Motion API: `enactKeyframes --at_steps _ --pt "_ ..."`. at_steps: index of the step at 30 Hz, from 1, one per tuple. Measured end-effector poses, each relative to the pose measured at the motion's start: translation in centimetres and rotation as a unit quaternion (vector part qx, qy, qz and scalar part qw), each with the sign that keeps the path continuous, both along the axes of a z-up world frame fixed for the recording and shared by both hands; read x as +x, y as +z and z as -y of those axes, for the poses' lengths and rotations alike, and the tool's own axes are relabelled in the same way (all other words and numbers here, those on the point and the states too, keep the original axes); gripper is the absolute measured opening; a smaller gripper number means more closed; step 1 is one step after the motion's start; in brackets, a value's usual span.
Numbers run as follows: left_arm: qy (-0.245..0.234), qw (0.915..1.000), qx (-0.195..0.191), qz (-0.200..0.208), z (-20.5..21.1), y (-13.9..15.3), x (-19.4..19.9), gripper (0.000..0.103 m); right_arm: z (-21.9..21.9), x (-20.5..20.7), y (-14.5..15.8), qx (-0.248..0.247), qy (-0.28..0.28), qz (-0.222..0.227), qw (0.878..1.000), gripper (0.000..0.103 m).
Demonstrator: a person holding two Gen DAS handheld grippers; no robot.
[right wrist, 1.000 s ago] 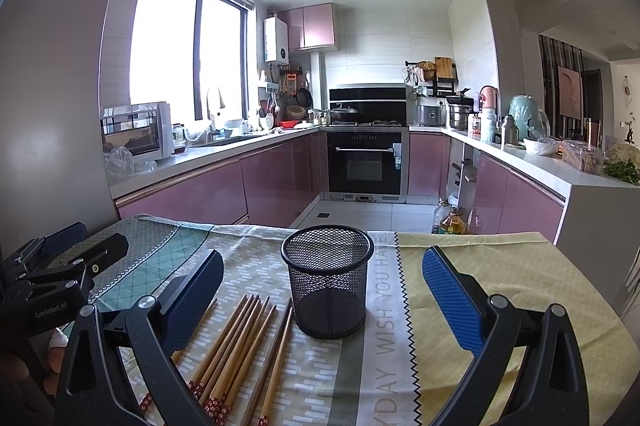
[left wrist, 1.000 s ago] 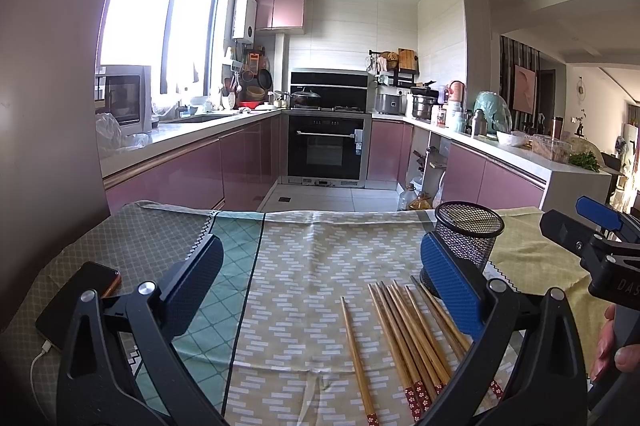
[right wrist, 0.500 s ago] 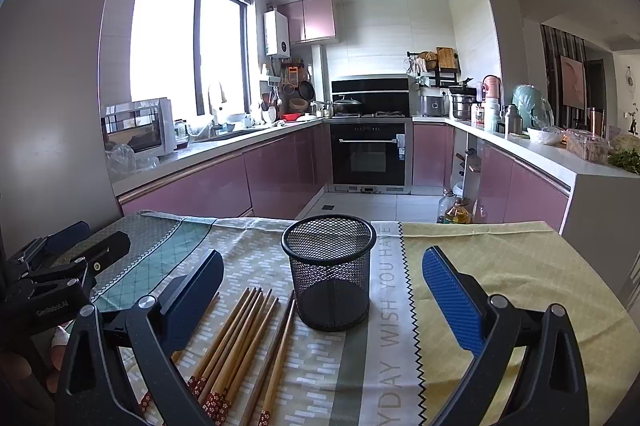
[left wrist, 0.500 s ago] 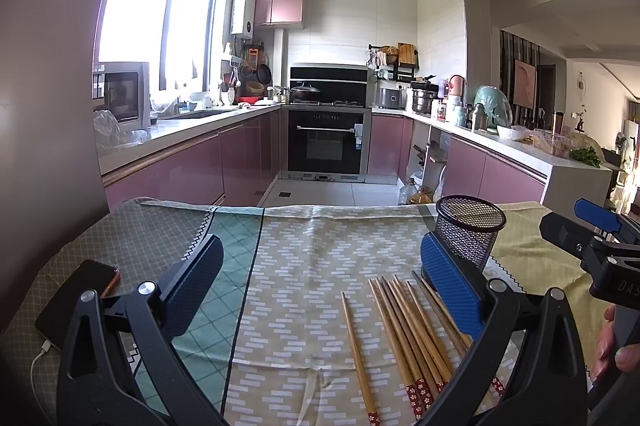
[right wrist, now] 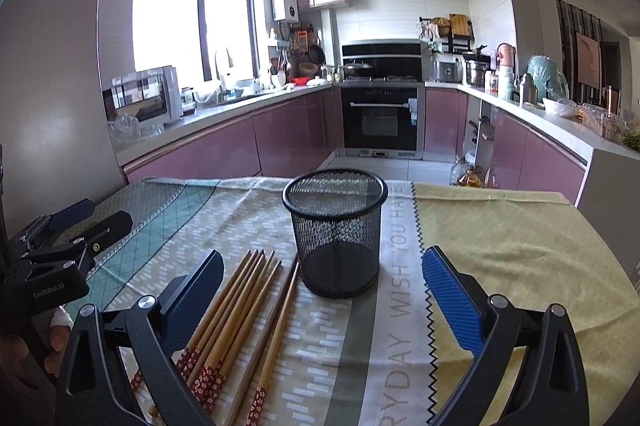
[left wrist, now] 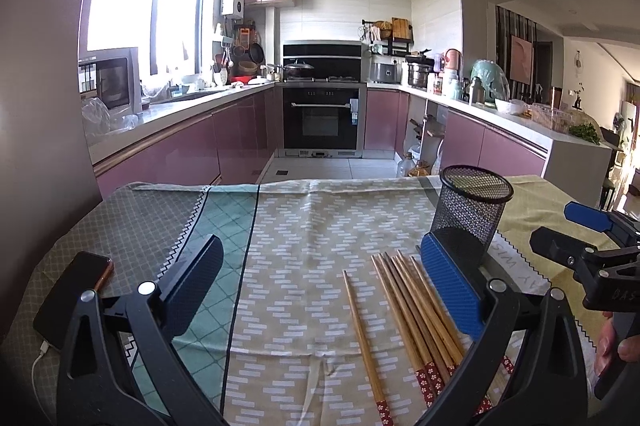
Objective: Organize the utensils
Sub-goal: 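Close the left gripper on one chopstick while the right gripper grasps another chopstick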
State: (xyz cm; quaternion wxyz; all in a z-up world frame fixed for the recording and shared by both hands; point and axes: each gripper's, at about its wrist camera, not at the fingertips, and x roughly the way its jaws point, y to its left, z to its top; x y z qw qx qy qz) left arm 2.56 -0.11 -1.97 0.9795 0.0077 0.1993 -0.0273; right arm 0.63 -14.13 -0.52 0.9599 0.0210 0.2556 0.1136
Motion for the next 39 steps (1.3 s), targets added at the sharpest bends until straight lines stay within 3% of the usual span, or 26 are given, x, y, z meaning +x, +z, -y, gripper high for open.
enactKeyframes --at_steps 4,7,9,11,16,18,25,28,31,33,34,35,37,39 --pt "-0.012 0.9991 0.007 -0.039 0.0 -1.3 1.0 0.097 -0.5 1.0 -1.8 -0.006 0.013 -0.052 0.999 0.096" --pt "-0.035 0.9968 0.023 -0.067 0.4 -2.3 1.6 0.089 -1.1 1.7 -3.1 -0.022 0.028 -0.086 0.996 0.091" --pt "-0.051 0.9942 0.029 -0.090 0.7 -3.1 2.1 0.084 -1.7 2.2 -3.8 -0.029 0.035 -0.106 0.993 0.078" --pt "-0.063 0.9912 0.035 -0.111 1.1 -3.9 2.6 0.075 -1.8 2.5 -4.4 -0.028 0.044 -0.125 0.991 0.070" --pt "-0.091 0.9845 0.038 -0.145 2.0 -5.3 3.6 0.067 -2.9 3.2 -5.6 -0.040 0.061 -0.158 0.985 0.051" --pt "-0.098 0.9818 0.043 -0.156 2.4 -5.7 4.1 0.062 -3.2 3.5 -5.9 -0.042 0.067 -0.167 0.983 0.042" --pt "-0.111 0.9718 0.049 -0.202 3.3 -7.2 5.7 0.044 -4.3 4.1 -6.1 -0.063 0.075 -0.178 0.979 0.037" --pt "-0.119 0.9654 0.040 -0.229 3.3 -7.9 6.5 0.043 -4.7 4.8 -6.1 -0.064 0.080 -0.183 0.978 0.036" --pt "-0.125 0.9645 0.050 -0.227 3.7 -7.9 6.8 0.042 -5.1 5.1 -6.0 -0.070 0.088 -0.183 0.977 0.034" --pt "-0.127 0.9639 0.043 -0.230 3.8 -7.9 7.0 0.037 -4.9 5.4 -6.0 -0.064 0.089 -0.186 0.976 0.024" --pt "-0.127 0.9640 0.041 -0.230 3.9 -7.9 7.2 0.031 -4.8 5.5 -5.9 -0.057 0.093 -0.189 0.976 0.020" --pt "-0.127 0.9640 0.038 -0.231 3.8 -7.8 7.1 0.021 -4.7 5.6 -6.0 -0.044 0.100 -0.195 0.975 0.009" --pt "-0.122 0.9645 0.031 -0.232 3.9 -7.7 7.2 0.011 -4.4 5.6 -6.0 -0.033 0.101 -0.197 0.975 0.008" --pt "-0.118 0.9656 0.026 -0.231 3.7 -7.6 7.1 0.010 -4.2 5.5 -6.0 -0.025 0.100 -0.196 0.975 0.006"
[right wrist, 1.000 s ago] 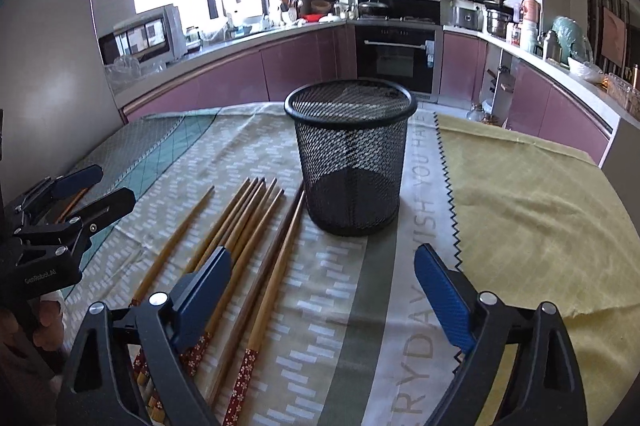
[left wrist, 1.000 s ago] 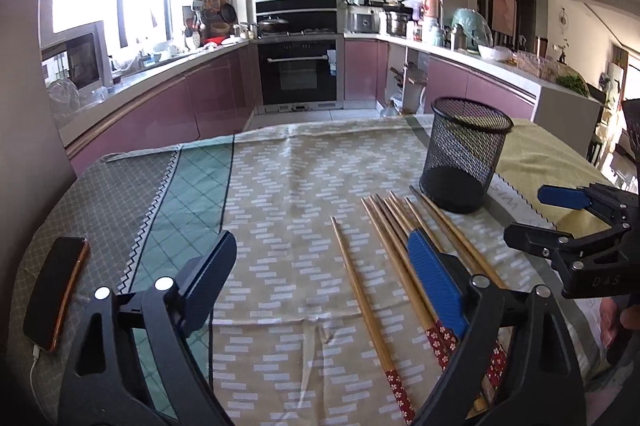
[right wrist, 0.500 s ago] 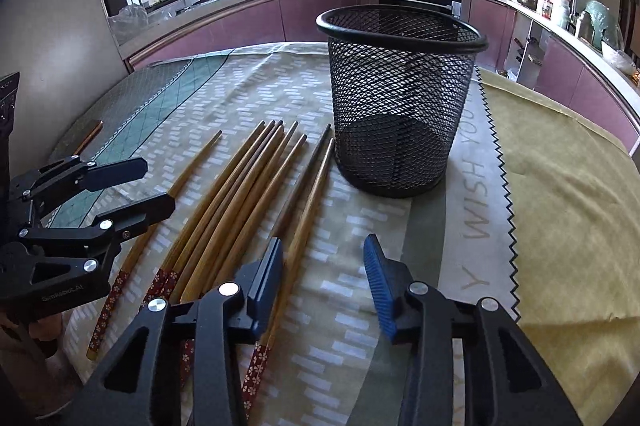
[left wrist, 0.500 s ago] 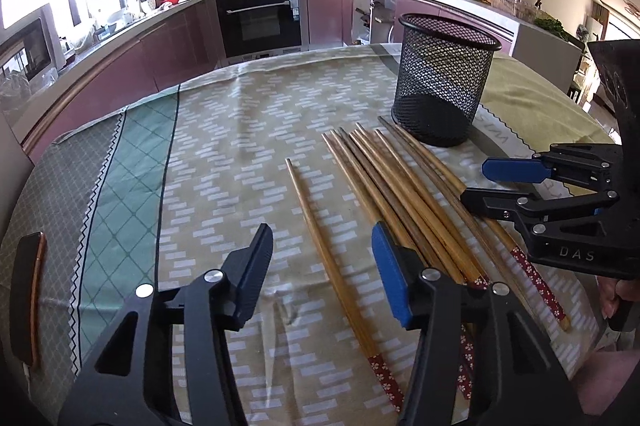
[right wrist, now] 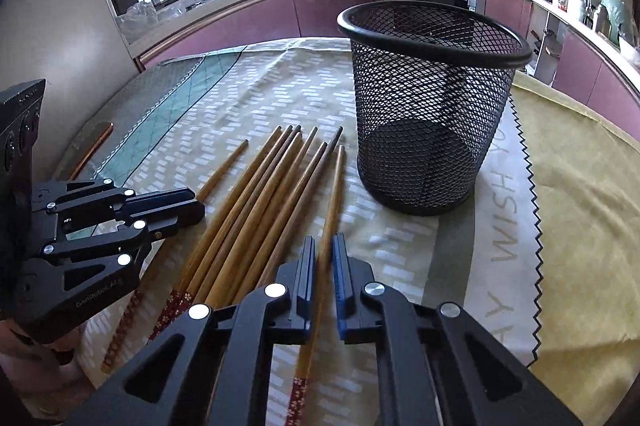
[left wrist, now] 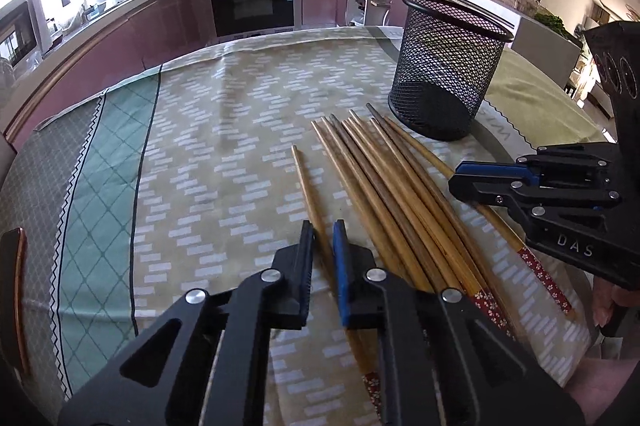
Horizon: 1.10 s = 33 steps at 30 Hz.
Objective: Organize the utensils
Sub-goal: 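Close the left gripper on one chopstick while the right gripper grasps another chopstick, then lift the chopsticks upright with both grippers and lower them into the black mesh holder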
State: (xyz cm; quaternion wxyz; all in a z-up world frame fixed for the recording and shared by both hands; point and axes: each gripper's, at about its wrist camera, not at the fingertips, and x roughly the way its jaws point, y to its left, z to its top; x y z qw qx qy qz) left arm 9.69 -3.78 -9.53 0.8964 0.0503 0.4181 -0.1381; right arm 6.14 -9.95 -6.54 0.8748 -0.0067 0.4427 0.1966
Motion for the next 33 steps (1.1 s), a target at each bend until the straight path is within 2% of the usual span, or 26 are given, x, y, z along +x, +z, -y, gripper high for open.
enactKeyframes --at_steps 8,16,23,33 --pt "0.003 0.9994 -0.032 0.011 -1.3 1.7 -0.9 0.007 1.4 -1.3 2.1 0.039 0.013 0.024 0.999 0.006" --pt "-0.036 0.9934 -0.096 0.053 -2.3 7.3 -1.9 0.007 4.3 -2.7 7.0 0.115 0.028 0.078 0.990 0.006" --pt "-0.070 0.9808 -0.144 0.112 -2.4 12.8 -2.9 0.007 6.4 -2.8 10.7 0.151 0.024 0.121 0.981 0.006" --pt "-0.083 0.9603 -0.195 0.181 -0.8 19.2 -0.9 0.007 7.9 -0.8 15.6 0.154 0.020 0.186 0.970 0.006"
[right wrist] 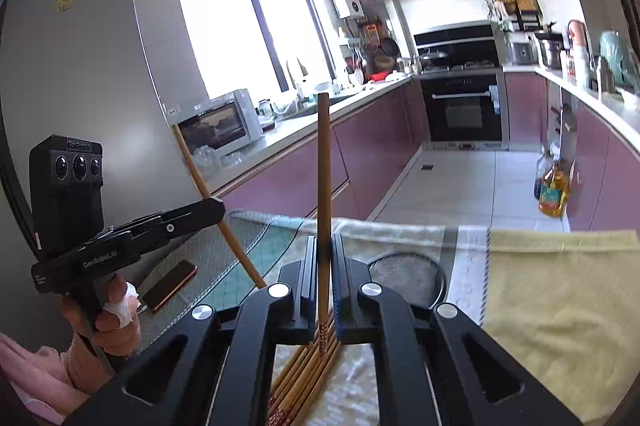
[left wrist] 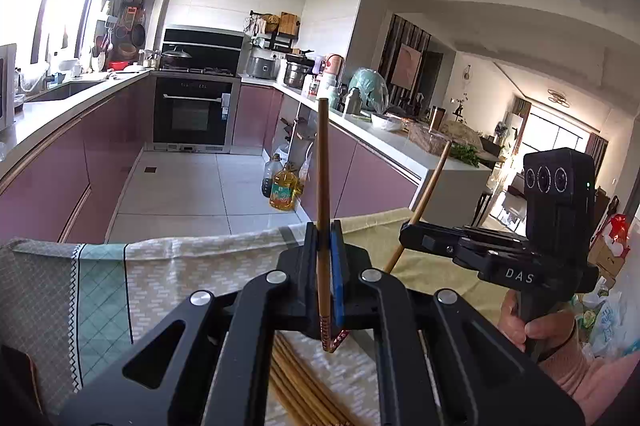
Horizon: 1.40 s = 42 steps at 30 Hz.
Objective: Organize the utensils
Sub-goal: 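Lift the chopsticks upright with both grippers and lower them into the black mesh holder, then open both grippers and move them back to the loose chopsticks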
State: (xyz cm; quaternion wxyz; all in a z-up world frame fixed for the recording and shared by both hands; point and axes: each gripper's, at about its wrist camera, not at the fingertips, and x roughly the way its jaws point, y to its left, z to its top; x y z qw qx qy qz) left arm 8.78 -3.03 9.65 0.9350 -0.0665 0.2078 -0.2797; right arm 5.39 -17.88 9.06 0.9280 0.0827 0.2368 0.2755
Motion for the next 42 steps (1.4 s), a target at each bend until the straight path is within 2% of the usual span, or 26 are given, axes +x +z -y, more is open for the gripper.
enactKeyframes --at_steps 7,12,17,27,34,38,42 --pt "-0.010 0.9996 -0.014 0.024 3.0 2.9 3.0 0.007 1.5 1.8 2.6 -0.004 -0.020 0.026 0.999 0.006" --pt "-0.005 0.9996 -0.001 0.027 5.3 3.5 4.8 0.007 2.3 3.1 2.6 -0.009 -0.037 0.030 0.999 0.006" --pt "-0.004 0.9997 0.024 0.004 7.4 1.8 6.4 0.007 2.1 4.5 1.1 -0.021 -0.036 0.004 0.999 0.006" --pt "-0.038 0.9926 0.092 -0.070 10.2 -4.7 9.1 0.008 0.7 8.0 -3.7 -0.057 -0.011 -0.100 0.993 0.006" --pt "-0.029 0.9909 0.101 -0.085 10.4 -5.8 10.9 0.008 1.2 9.5 -4.5 -0.046 -0.034 -0.117 0.991 0.008" --pt "-0.015 0.9913 0.098 -0.086 10.1 -6.1 11.2 0.021 1.3 9.7 -4.4 -0.044 -0.052 -0.112 0.991 0.011" --pt "0.002 0.9927 0.097 -0.071 8.8 -6.1 10.3 0.031 1.8 8.8 -4.1 -0.044 -0.068 -0.096 0.992 0.023"
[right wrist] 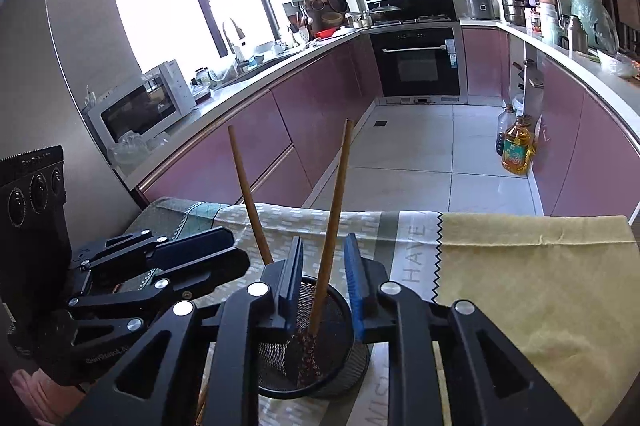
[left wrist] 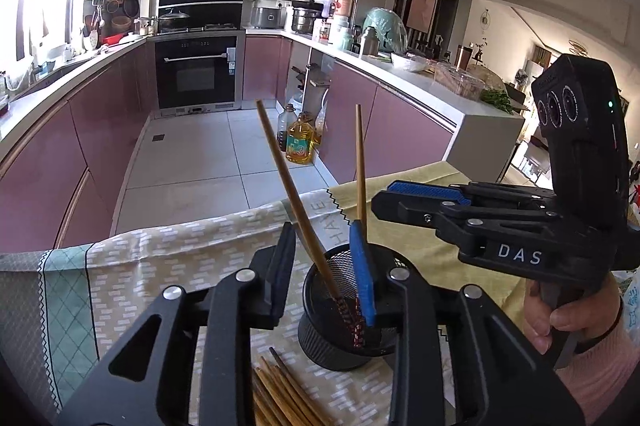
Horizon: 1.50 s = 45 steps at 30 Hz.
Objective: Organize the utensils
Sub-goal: 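Open both grippers and move them back to the loose chopsticks, then close the left gripper on a chopstick while the right gripper grasps another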
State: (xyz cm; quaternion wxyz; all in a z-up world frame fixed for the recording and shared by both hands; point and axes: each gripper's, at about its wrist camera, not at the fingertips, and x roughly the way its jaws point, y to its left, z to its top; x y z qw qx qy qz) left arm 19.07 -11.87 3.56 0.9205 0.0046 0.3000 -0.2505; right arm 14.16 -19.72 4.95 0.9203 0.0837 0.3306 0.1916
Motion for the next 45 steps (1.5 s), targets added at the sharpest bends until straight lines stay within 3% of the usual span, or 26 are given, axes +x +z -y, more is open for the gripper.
enactKeyframes --at_steps 2,6,11,18,23,31,45 --pt "0.010 0.9999 0.002 0.012 -1.0 0.2 -1.0 0.040 0.1 -1.1 0.3 0.001 0.000 0.011 1.000 0.024" --pt "0.025 0.9992 0.006 0.031 -3.4 0.3 -3.4 0.046 -0.4 -4.2 1.1 0.000 0.024 0.038 0.999 0.033" --pt "0.037 0.9990 0.023 0.011 -6.1 -1.9 -6.2 0.053 -2.0 -8.0 0.7 0.004 0.078 0.043 0.996 0.039" --pt "0.032 0.9949 0.069 -0.066 -7.2 -8.0 -8.4 0.054 -6.1 -9.1 -5.6 -0.015 0.122 -0.048 0.991 0.040" --pt "0.035 0.9912 0.087 -0.093 -7.6 -11.2 -9.4 0.054 -8.4 -9.1 -8.9 -0.026 0.127 -0.089 0.988 0.040" --pt "0.035 0.9887 0.105 -0.101 -7.3 -12.3 -10.4 0.055 -10.7 -9.6 -10.4 -0.066 0.128 -0.099 0.985 0.040" --pt "0.030 0.9878 0.098 -0.117 -7.9 -12.7 -10.5 0.051 -9.4 -9.7 -10.6 -0.064 0.102 -0.108 0.987 0.039"
